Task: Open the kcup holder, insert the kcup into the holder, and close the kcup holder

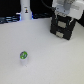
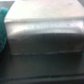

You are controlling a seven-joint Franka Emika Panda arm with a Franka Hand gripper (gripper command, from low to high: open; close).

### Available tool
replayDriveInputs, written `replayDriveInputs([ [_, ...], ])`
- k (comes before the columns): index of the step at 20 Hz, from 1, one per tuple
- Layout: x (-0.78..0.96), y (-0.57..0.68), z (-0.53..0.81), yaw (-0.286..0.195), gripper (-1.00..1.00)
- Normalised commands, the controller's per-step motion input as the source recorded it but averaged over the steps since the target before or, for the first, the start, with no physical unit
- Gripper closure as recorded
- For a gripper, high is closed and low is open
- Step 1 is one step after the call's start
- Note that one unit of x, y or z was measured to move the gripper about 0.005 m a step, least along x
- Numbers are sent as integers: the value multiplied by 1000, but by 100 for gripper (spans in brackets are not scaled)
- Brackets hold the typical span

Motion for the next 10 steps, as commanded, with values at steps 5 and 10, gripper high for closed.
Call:
replayDriveInputs([
  [5, -140, -3, -90, -7, 100],
  [10, -35, -1, -8, -9, 100],
])
